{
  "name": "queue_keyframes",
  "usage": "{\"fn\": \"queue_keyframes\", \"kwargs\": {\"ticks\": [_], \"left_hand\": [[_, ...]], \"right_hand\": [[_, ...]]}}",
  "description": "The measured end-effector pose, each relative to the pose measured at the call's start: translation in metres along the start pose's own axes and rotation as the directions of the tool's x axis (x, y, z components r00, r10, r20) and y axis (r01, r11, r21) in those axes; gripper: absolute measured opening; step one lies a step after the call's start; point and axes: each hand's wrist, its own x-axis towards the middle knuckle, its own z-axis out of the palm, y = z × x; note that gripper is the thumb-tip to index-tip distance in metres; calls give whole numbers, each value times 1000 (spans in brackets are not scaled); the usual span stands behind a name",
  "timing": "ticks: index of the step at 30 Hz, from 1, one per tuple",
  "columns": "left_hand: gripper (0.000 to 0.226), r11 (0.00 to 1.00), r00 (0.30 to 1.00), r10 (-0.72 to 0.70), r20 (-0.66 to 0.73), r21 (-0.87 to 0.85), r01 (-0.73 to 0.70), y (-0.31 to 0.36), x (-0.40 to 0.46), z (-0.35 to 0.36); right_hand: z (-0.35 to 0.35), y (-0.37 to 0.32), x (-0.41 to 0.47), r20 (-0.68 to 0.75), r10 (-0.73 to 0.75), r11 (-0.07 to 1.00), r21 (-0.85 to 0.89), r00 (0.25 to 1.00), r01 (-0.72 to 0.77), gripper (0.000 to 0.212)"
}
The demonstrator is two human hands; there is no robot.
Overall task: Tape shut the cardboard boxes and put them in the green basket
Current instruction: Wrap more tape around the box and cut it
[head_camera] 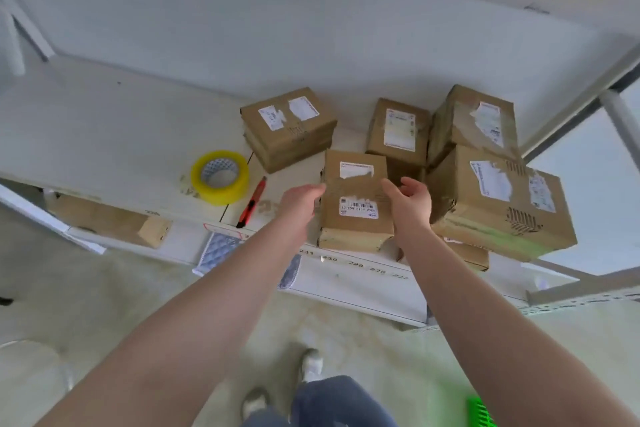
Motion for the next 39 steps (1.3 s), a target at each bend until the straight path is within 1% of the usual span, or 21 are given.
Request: {"fn": "queue_keyframes", "kwargs": {"ticks": [2, 4, 6, 8, 11, 15, 18, 19, 21, 23, 25, 26, 28, 29, 30, 32, 33, 34, 35, 37, 39], "left_hand": [[57, 989, 1000, -17, 4, 145, 17, 5, 13, 14], [74, 975, 998, -34, 45, 220, 23, 5, 25, 24], [76, 955, 988, -81, 130, 292, 40, 7, 29, 31], [69, 947, 962, -141, 234, 316, 62, 9, 30, 36], [74, 956, 958, -142, 249, 285, 67, 16, 32, 42], [75, 970, 988, -53, 142, 243, 17, 24, 34, 40], [93, 983, 999, -3, 47, 183, -6, 37, 33, 26], [94, 987, 999, 32, 30, 155, -37, 42, 34, 18], [83, 983, 988, 155, 0, 95, -154, 56, 33, -2], [71, 975, 976, 220, -12, 33, -219, 69, 36, -33], [67, 979, 979, 202, -14, 21, -202, 86, 46, -71], [65, 982, 982, 187, -11, 31, -187, 94, 54, -93], [64, 987, 988, 149, 28, 47, -150, 113, 67, -139], [64, 994, 992, 103, 72, 35, -106, 121, 76, -162], [64, 999, 990, 48, 132, 14, -50, 131, 83, -184], [66, 1000, 968, -17, 252, 18, 13, 149, 94, -225], [64, 999, 961, -12, 276, 47, -1, 155, 102, -243], [59, 996, 960, 13, 280, 82, -38, 160, 108, -258], [55, 983, 966, 63, 251, 151, -103, 165, 113, -270], [49, 942, 965, 173, 199, 252, -221, 172, 117, -289], [41, 943, 934, 186, 304, 212, -257, 184, 109, -301]], "right_hand": [[2, 4, 16, -9, 67, 997, -49, 998, -68, 64], [7, 9, 31, 26, 150, 981, -127, 988, -146, 69], [12, 10, 39, 77, 272, 950, -178, 959, -255, 65], [17, 11, 38, 130, 336, 927, -221, 933, -303, 52], [23, 9, 32, 109, 278, 939, -239, 955, -246, 38], [21, -8, 13, 49, 124, 980, -161, 991, -115, 20], [32, -27, -11, 82, 7, 991, -132, 997, 4, 21], [40, -35, -18, 88, -28, 992, -124, 996, 39, 22], [58, -50, -31, 79, -67, 994, -81, 995, 73, 30], [78, -63, -38, 95, -66, 998, -9, 993, 68, 33], [101, -75, -43, 126, -43, 998, 56, 991, 36, 30], [115, -80, -45, 133, -36, 997, 74, 990, 27, 33], [148, -86, -51, 177, -5, 993, 119, 984, -17, 47], [166, -87, -55, 246, 43, 979, 181, 968, -90, 53], [185, -87, -61, 356, 102, 945, 258, 929, -202, 56], [222, -87, -79, 553, 173, 829, 365, 815, -424, 55], [240, -86, -87, 596, 177, 781, 399, 783, -481, 55], [257, -87, -95, 610, 178, 752, 423, 773, -506, 56], [272, -87, -102, 600, 180, 738, 442, 780, -510, 57], [296, -90, -115, 537, 180, 754, 463, 824, -466, 53], [313, -92, -126, 478, 165, 779, 474, 863, -411, 45]]}}
